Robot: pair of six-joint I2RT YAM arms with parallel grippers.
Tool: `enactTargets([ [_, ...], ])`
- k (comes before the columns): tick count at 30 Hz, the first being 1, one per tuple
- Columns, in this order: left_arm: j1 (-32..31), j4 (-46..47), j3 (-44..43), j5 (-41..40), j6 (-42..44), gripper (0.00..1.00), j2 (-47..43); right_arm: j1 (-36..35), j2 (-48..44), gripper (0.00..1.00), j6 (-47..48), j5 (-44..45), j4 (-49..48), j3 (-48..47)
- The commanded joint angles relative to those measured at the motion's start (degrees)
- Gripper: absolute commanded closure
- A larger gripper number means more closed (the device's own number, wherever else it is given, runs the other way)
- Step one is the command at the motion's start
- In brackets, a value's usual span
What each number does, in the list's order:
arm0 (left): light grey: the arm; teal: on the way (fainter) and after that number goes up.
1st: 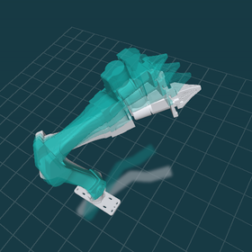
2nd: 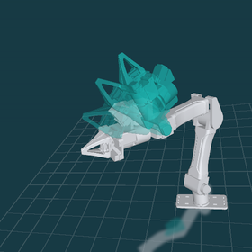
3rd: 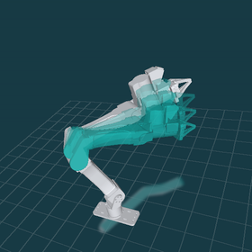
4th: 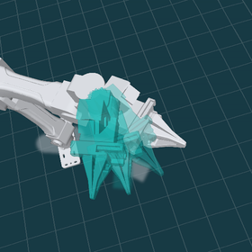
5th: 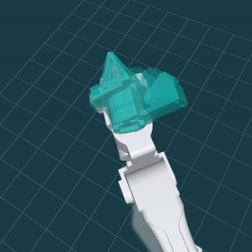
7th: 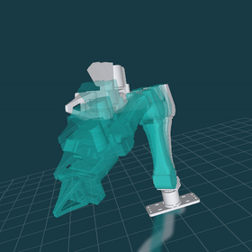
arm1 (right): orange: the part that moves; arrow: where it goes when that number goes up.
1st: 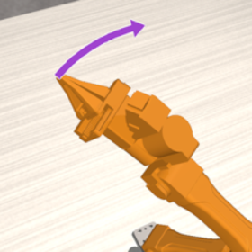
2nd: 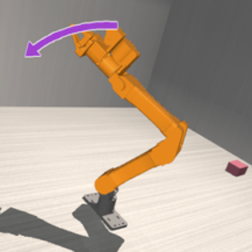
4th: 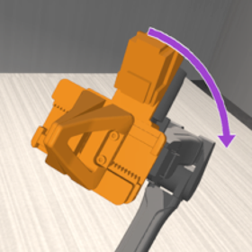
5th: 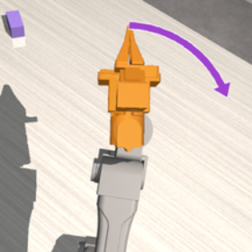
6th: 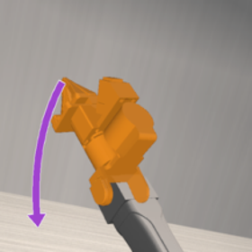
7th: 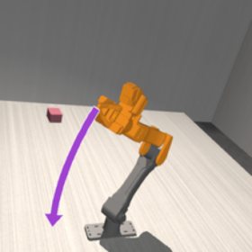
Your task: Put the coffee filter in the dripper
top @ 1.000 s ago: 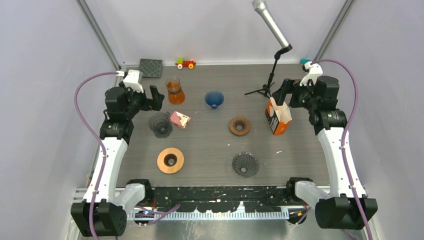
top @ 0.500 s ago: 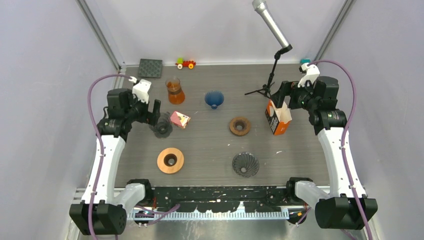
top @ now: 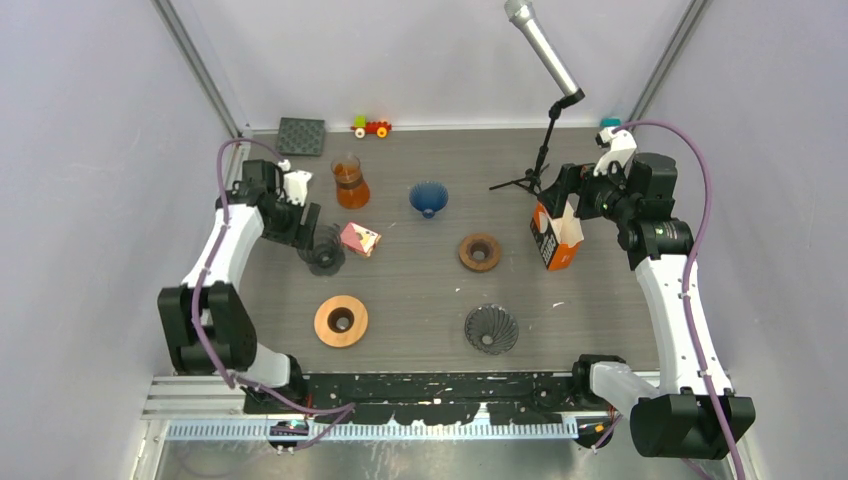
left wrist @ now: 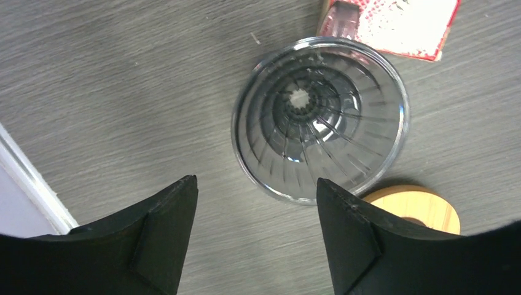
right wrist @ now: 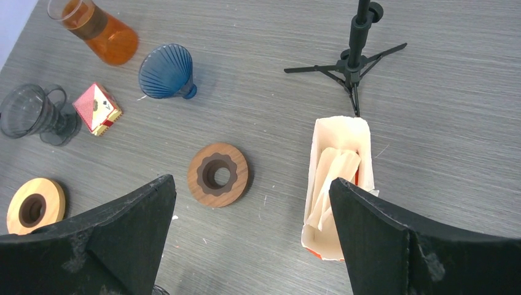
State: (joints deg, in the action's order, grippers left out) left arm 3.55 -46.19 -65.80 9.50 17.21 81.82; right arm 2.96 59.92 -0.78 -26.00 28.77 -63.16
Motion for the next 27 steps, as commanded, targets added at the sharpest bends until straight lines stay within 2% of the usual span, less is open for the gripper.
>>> enactTargets([
  [1,2.27,-1.85,-4.77,2.97,0.52,0.29,5.18,-0.24,-0.78,0.00,0.51,-0.81,-1.44,0.14],
  [5,2.93,-1.95,-5.94,5.02,0.17,0.35,9.55,-0.24,-0.69,0.00,0.49,-0.84,-1.49,0.31],
  [13,3.04,-1.82,-7.32,8.64,-0.90,0.56,14.89,-0.24,-0.49,0.00,1.94,-0.61,-1.62,0.72],
  [17,3.04,-2.58,-7.57,10.68,-1.12,0.72,15.11,-0.24,-0.43,0.00,2.05,-0.54,-1.83,0.92],
  [20,3.05,-3.61,-7.38,12.38,-1.27,0.91,13.89,-0.24,-0.37,0.00,2.18,-0.93,-1.92,1.18],
  [22,3.04,-4.53,-6.95,13.68,-1.66,1.00,12.47,-0.24,-0.17,0.00,2.27,-1.11,-1.92,1.26],
  [27,2.31,-7.02,-6.14,18.66,-3.13,1.00,7.85,-0.24,0.59,0.00,2.53,-1.63,-1.97,1.46],
])
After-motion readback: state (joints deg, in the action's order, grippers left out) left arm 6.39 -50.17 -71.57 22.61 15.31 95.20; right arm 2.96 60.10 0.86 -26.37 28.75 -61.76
